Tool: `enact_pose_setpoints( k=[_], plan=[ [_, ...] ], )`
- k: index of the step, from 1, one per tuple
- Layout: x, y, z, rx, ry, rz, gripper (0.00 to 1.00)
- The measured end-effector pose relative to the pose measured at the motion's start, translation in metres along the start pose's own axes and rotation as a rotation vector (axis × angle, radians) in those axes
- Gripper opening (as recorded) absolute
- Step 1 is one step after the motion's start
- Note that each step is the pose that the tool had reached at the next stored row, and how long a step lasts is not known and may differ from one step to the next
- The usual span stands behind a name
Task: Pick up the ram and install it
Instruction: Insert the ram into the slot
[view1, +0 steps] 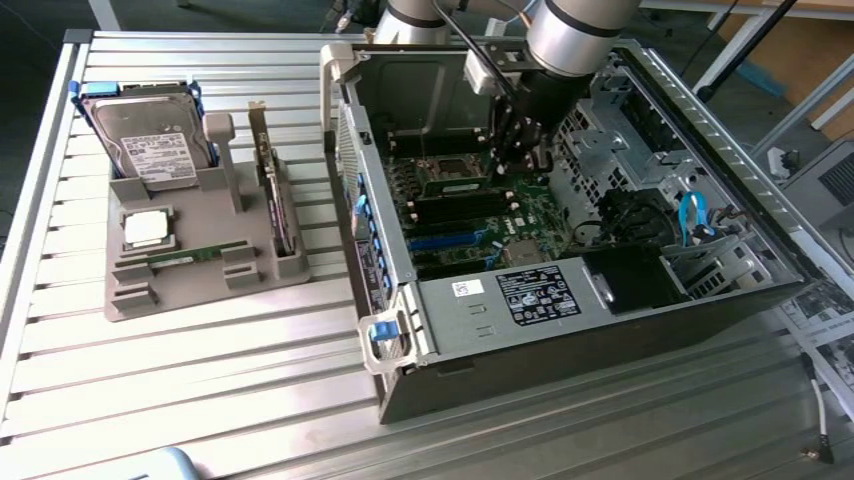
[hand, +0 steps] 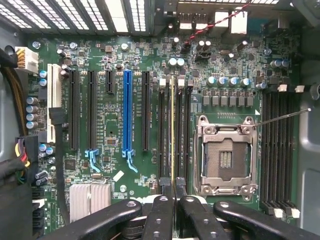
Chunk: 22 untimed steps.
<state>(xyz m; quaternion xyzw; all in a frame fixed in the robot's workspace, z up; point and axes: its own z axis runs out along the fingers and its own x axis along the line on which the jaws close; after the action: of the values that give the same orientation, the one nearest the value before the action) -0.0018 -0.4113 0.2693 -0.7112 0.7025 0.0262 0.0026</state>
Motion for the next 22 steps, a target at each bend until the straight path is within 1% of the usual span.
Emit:
enact_pose_setpoints(
  k=[9, 15, 22],
  plan=[
    [0.001, -0.0004, 0.012, 0.0, -0.0001, 0.0, 0.12],
    [0.001, -0.0004, 0.0126, 0.0, 0.0, 0.001, 0.12],
    [0.001, -0.0004, 0.013, 0.0008, -0.0006, 0.021, 0.12]
  ],
)
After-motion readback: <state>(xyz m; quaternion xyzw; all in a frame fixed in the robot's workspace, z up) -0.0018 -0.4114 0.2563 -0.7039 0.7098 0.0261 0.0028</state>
